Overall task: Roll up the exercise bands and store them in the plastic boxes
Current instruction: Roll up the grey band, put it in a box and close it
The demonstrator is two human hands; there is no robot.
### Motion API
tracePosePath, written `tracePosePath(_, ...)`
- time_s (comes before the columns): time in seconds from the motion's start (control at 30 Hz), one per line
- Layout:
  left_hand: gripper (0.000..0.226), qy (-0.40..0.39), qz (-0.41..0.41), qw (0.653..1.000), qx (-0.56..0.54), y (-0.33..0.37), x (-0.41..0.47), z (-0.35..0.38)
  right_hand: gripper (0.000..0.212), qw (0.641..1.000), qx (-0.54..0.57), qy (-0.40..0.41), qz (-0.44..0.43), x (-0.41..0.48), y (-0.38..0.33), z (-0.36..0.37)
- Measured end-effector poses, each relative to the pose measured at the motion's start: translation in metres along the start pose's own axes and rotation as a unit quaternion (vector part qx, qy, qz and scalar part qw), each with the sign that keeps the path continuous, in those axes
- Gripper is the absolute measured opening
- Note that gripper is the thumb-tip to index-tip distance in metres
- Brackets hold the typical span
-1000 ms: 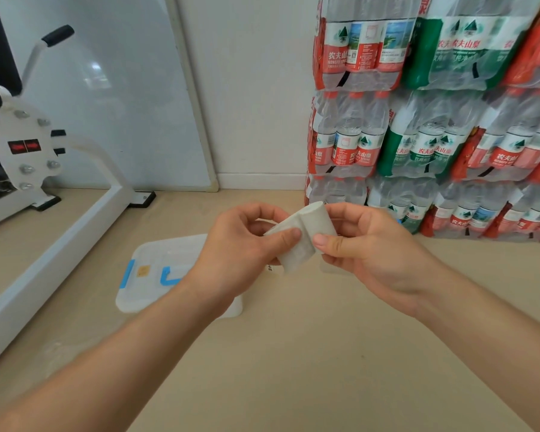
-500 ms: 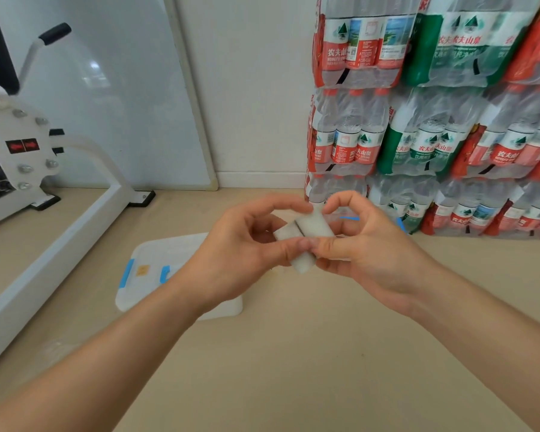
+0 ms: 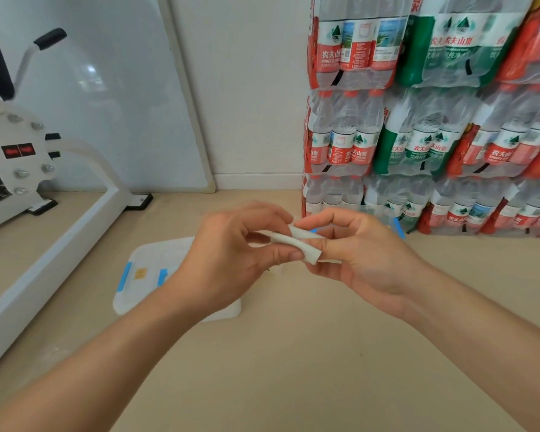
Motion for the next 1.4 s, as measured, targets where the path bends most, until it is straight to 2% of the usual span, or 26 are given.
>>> tracePosePath(0.17, 0.016, 0.036, -0.030, 0.998, -0.045, -0.003, -0.002, 0.004, 0.015, 1.000, -0.008, -0.016, -0.001, 0.003, -0.002, -0.002)
tracePosePath(0.33, 0.020, 0.056, -0.125, 0.985, -0.104, 0.000, -0.004, 0.008, 0.030, 0.999, -0.014, -0.026, -0.016, 0.002, -0.003, -0.003)
tracePosePath(0.43, 0.020, 0.069, -0.157, 0.975, -0.139, -0.001, -0.003, 0.008, 0.045, 0.999, 0.003, -0.035, -0.018, 0.000, -0.008, -0.005)
tracePosePath(0.5, 0.024, 0.081, -0.171, 0.969, -0.160, -0.001, -0.003, 0.008, 0.052, 0.997, -0.031, -0.048, -0.048, -0.002, -0.011, -0.003)
tracePosePath(0.63, 0.031, 0.092, -0.194, 0.955, -0.204, 0.002, -0.005, 0.011, 0.023, 0.983, -0.136, -0.008, -0.120, -0.004, -0.012, 0.001)
tracePosePath(0.77, 0.034, 0.081, -0.217, 0.939, -0.253, -0.002, -0.006, 0.015, 0.017, 0.978, -0.157, 0.003, -0.135, -0.002, -0.010, 0.000)
tracePosePath(0.9, 0.053, 0.056, -0.249, 0.919, -0.301, -0.009, -0.008, 0.017, 0.020, 0.978, -0.152, 0.002, -0.143, -0.001, -0.008, -0.001)
tracePosePath(1.07, 0.025, -0.006, -0.276, 0.904, -0.327, -0.016, -0.010, 0.019, 0.028, 0.984, -0.129, -0.003, -0.126, -0.002, -0.008, -0.001)
tracePosePath(1.2, 0.023, -0.073, -0.324, 0.877, -0.347, -0.019, -0.016, 0.020, 0.030, 0.979, -0.157, -0.006, -0.128, -0.003, -0.009, -0.001)
tracePosePath(1.3, 0.020, -0.051, -0.331, 0.867, -0.370, -0.022, -0.018, 0.023, 0.031, 0.977, -0.175, -0.006, -0.123, -0.003, -0.004, -0.001)
tracePosePath(1.4, 0.021, -0.012, -0.328, 0.858, -0.396, -0.025, -0.020, 0.028, 0.034, 0.990, -0.126, -0.002, -0.059, 0.000, 0.002, -0.004)
Point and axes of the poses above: each hand's wrist, its own x-axis towards the middle knuckle, its own z-axis out of the palm, y = z × x, the point moved 2 cm from there along x, towards the middle knuckle, and after that the axes turned 6 degrees about y, right-handed, at the moved point
